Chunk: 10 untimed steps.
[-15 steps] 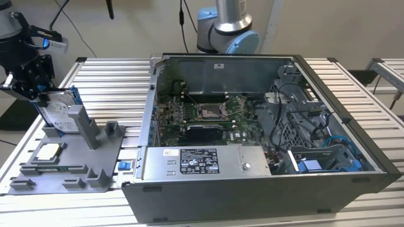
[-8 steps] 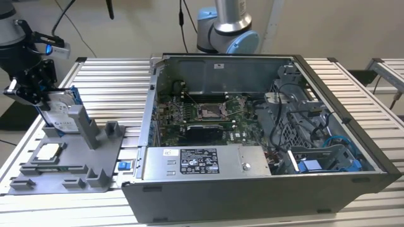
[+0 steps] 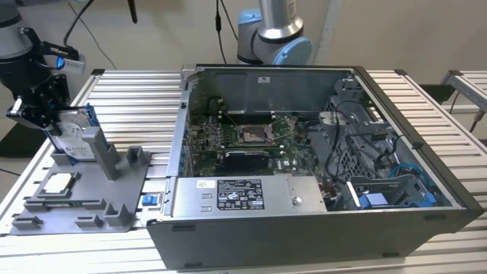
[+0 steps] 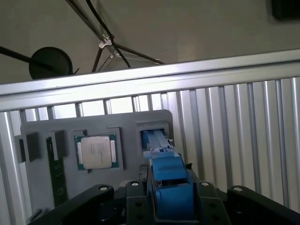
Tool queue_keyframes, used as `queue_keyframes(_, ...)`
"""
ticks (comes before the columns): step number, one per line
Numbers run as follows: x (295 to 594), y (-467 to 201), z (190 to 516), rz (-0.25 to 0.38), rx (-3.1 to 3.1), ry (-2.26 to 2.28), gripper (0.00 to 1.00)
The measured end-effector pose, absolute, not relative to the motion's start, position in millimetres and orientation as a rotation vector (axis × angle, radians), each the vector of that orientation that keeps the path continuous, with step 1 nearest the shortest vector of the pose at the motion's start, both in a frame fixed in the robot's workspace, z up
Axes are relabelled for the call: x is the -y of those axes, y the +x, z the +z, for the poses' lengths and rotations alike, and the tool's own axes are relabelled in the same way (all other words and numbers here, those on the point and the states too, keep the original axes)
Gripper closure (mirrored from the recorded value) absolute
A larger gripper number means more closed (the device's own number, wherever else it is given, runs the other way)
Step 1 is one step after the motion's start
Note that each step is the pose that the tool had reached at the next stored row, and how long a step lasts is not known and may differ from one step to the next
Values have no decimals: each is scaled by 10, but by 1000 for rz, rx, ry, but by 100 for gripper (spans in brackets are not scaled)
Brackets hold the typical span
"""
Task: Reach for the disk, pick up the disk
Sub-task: 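Pick up the disk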
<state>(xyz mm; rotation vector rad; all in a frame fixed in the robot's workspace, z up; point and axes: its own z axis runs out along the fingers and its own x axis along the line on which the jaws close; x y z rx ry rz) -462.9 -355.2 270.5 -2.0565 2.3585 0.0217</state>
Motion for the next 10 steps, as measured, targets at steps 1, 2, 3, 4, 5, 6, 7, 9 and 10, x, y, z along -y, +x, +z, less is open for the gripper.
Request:
queue_keyframes(1, 3552, -4630, 2704, 22, -2359, -2057, 0)
queue_keyframes(2, 3552, -4630, 2703, 22, -2359, -2057, 0)
queue_keyframes(3, 3552, -4630, 2701, 21, -2358, -2056, 0)
queue_keyframes(4, 3552, -4629, 2698, 21, -2358, -2056, 0)
queue_keyframes(5, 3553, -4630, 2696, 20, -2358, -2056, 0)
queue_keyframes(6, 3552, -4630, 2694, 20, -2357, -2056, 100)
queue_keyframes(7, 3552, -4630, 2694, 20, -2357, -2055, 100)
queue_keyframes(9, 3552, -4630, 2693, 20, -2357, -2055, 100)
queue_keyframes(10, 3552, -4630, 2693, 20, -2357, -2055, 100)
